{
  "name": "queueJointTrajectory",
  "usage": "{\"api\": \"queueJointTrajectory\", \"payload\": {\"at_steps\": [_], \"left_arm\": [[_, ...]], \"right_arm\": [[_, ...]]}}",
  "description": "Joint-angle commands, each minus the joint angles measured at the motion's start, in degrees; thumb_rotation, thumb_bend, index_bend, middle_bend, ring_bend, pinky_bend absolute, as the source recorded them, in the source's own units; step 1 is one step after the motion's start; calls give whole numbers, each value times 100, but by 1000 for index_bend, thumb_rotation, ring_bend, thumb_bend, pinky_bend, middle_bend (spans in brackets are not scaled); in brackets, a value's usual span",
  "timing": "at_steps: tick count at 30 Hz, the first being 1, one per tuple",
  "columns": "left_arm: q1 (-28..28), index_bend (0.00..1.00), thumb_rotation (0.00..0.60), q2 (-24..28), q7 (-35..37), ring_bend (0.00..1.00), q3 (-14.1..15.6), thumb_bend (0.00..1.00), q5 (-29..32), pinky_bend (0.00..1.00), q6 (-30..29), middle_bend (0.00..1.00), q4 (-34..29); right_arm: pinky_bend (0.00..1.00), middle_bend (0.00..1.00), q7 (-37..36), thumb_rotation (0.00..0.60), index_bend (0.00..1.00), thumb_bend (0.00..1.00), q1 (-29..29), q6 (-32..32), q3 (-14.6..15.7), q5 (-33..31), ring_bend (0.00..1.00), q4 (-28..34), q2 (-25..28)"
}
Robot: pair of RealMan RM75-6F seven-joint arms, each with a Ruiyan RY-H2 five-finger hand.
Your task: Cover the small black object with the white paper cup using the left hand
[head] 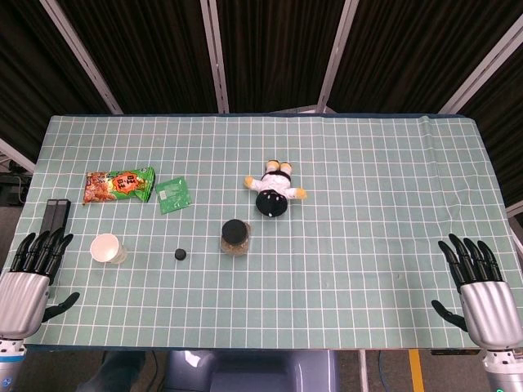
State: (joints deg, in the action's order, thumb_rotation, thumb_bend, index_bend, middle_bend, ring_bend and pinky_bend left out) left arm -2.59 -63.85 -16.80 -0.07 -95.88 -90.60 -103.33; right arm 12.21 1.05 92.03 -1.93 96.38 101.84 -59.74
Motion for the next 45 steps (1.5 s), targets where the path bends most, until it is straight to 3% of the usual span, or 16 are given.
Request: {"api": "queueJointTrajectory", "payload": {"at_steps": [1,9,13,21,30,36,40,45], "left_arm": [[11,0,600,0,-6,0,5,18,-4,0,-11,0,5],[-103,0,600,-209,-427,0,9,18,-48,0,223,0,249],[-589,0,600,-770,-1514,0,-52,19,149,0,1227,0,1045],[-1106,0,600,-1461,-2779,0,-202,18,477,0,2042,0,2008],[-1469,4,600,-2055,-3530,0,-205,21,242,0,2082,0,3126],[-1647,75,600,-2258,-3619,0,-97,24,19,2,2074,0,3561],[-1773,148,600,-2437,-3488,42,-1,24,-190,100,2017,59,3982],[-1816,286,600,-2570,-3339,234,70,26,-212,285,2002,233,4305]], "right_arm": [[0,0,-19,600,57,0,1,-9,3,-6,0,5,7],[0,0,-98,600,57,0,-3,5,11,31,0,79,67],[0,0,-170,600,57,0,3,-42,-30,-120,0,46,92],[0,0,-203,600,57,0,9,-62,-51,-180,0,29,111],[0,0,-235,600,57,0,9,-75,-71,-242,0,11,117],[0,0,-228,600,58,0,17,-104,-82,-291,0,-3,113],[0,0,-223,600,57,0,16,-107,-89,-315,0,-11,111],[0,0,-257,600,57,0,14,-110,-106,-366,0,-26,117]]}}
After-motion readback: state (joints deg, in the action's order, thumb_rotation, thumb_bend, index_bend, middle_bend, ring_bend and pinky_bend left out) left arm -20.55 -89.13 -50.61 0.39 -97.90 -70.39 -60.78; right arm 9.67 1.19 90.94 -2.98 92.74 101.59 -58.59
